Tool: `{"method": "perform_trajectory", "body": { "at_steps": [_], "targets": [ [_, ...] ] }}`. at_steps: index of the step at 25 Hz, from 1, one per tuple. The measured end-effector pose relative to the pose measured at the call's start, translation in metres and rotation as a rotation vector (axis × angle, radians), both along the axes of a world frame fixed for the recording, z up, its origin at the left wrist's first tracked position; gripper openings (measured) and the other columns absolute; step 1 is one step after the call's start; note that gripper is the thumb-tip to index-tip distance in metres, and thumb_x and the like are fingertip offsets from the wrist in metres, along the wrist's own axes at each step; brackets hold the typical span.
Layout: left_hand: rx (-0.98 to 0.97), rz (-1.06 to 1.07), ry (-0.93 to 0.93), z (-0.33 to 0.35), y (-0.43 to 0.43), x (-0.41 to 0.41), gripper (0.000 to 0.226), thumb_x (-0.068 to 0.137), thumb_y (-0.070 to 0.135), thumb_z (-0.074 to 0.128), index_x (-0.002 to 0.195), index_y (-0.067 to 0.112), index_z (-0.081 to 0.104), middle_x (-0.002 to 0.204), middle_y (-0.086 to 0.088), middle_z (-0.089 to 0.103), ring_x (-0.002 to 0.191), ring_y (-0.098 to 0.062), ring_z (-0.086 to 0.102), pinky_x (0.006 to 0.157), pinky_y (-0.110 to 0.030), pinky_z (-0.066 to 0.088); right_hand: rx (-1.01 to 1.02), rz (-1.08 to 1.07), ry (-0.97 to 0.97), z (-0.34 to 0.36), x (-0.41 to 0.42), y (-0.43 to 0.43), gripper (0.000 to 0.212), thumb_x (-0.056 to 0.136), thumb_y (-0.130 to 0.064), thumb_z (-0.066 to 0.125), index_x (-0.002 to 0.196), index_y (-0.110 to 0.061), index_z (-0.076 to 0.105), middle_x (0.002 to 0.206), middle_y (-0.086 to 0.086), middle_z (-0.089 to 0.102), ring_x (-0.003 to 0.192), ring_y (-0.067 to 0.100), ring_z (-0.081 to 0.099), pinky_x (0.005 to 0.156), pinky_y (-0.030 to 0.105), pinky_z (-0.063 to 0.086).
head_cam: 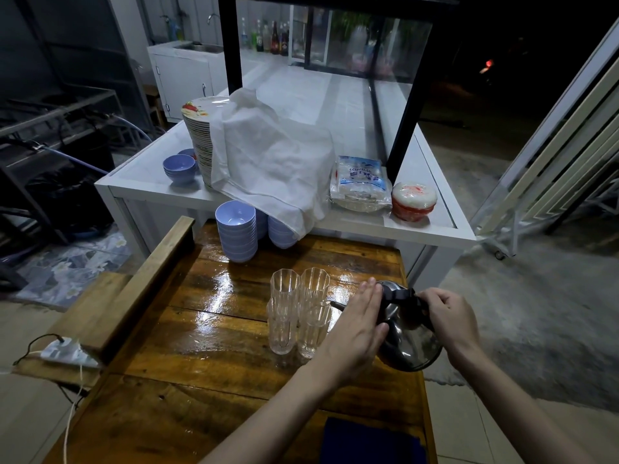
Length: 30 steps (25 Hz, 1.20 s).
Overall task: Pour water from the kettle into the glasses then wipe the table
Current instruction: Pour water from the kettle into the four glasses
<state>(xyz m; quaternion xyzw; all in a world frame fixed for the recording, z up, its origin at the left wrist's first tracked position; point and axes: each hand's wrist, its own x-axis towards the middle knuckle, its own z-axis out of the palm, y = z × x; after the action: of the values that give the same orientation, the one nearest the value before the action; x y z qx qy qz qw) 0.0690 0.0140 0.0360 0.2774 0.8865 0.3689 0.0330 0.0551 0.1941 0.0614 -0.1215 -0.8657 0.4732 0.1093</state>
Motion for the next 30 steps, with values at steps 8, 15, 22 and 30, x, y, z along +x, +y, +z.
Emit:
{"method": "perform_trajectory", "body": {
  "at_steps": [8, 15, 22, 30],
  "targets": [
    [-0.032, -0.016, 0.078, 0.010, -0.004, -0.001, 0.058, 0.104, 0.029, 0.028, 0.152, 0.012, 0.000, 0.161, -0.003, -0.006, 0.146, -0.008, -0.013, 0.115, -0.018, -0.013, -0.246, -0.150, -0.030, -0.017, 0.004, -0.005, 0.037, 0.090, -0.023, 0.056, 0.054, -0.015, 0.061, 0.054, 0.005, 0.057, 0.061, 0.025, 0.053, 0.061, 0.040, 0.042],
    [0.012, 0.085, 0.098, 0.011, -0.021, -0.003, 0.058, 0.103, 0.031, 0.028, 0.153, 0.014, 0.002, 0.161, 0.000, -0.006, 0.146, -0.007, -0.012, 0.119, -0.024, -0.006, -0.191, -0.034, -0.010, -0.003, -0.012, -0.024, 0.034, 0.090, -0.022, 0.056, 0.061, -0.011, 0.070, 0.062, 0.010, 0.067, 0.065, 0.025, 0.061, 0.059, 0.040, 0.048],
    [0.058, 0.179, 0.056, 0.001, -0.036, -0.003, 0.059, 0.103, 0.035, 0.027, 0.153, 0.019, 0.001, 0.161, 0.006, -0.008, 0.145, 0.000, -0.014, 0.119, -0.023, -0.003, 0.019, 0.097, 0.008, 0.010, -0.029, -0.041, 0.035, 0.089, -0.026, 0.056, 0.064, -0.003, 0.069, 0.065, 0.015, 0.068, 0.070, 0.034, 0.064, 0.064, 0.051, 0.054],
    [0.099, 0.201, 0.034, -0.005, -0.038, -0.004, 0.060, 0.103, 0.037, 0.027, 0.153, 0.020, -0.003, 0.160, 0.007, -0.011, 0.144, 0.001, -0.015, 0.120, -0.024, -0.002, 0.106, 0.146, 0.009, 0.018, -0.038, -0.045, 0.037, 0.090, -0.028, 0.056, 0.059, -0.012, 0.069, 0.060, 0.006, 0.067, 0.065, 0.024, 0.065, 0.062, 0.046, 0.054]
  ]
}}
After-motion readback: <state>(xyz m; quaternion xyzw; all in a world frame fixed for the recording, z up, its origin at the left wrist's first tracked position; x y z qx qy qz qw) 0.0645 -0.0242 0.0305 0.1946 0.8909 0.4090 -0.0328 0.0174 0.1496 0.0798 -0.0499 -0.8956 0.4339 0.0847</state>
